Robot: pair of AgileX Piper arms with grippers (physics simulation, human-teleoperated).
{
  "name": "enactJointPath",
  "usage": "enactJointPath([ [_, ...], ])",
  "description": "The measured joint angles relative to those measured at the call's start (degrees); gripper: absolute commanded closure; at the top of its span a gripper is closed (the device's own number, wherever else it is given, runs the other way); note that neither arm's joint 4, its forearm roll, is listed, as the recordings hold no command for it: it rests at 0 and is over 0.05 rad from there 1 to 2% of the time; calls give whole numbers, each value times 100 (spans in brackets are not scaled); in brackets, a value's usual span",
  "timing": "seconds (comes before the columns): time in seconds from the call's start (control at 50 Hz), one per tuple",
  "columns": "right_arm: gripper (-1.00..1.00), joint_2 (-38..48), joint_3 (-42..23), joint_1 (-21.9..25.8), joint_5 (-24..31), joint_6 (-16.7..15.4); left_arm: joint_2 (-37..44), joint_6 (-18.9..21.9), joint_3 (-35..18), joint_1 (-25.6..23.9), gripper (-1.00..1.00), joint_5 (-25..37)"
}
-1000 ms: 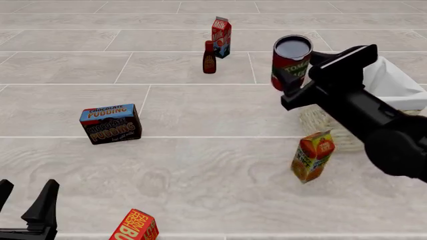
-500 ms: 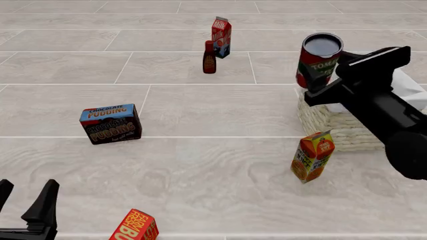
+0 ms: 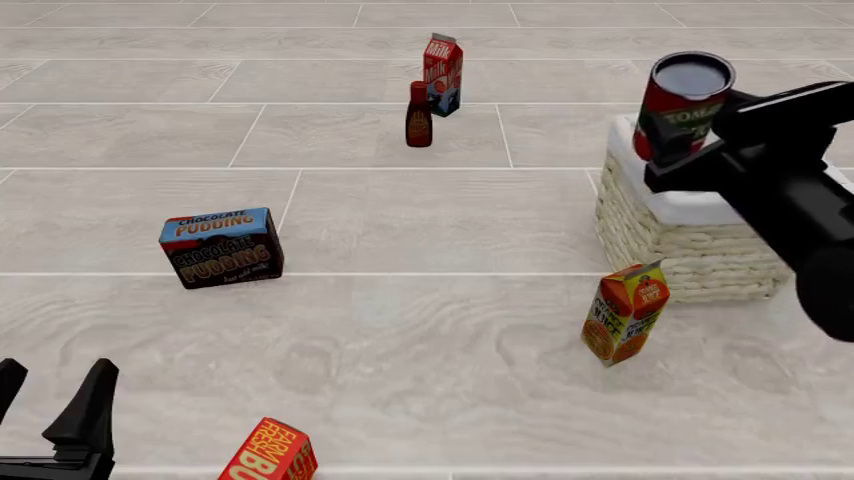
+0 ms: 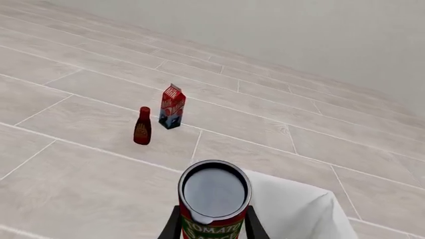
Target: Pick the tomato sauce and place it in the basket.
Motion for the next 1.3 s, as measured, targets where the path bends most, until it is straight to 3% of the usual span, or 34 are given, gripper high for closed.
enactJointPath([
  [0.66,100,676,-226,-899,-371,-198,0,0,0,0,-100,0],
  [1.3,100,1334,-624,-1379,-511,55,0,0,0,0,-100,0],
])
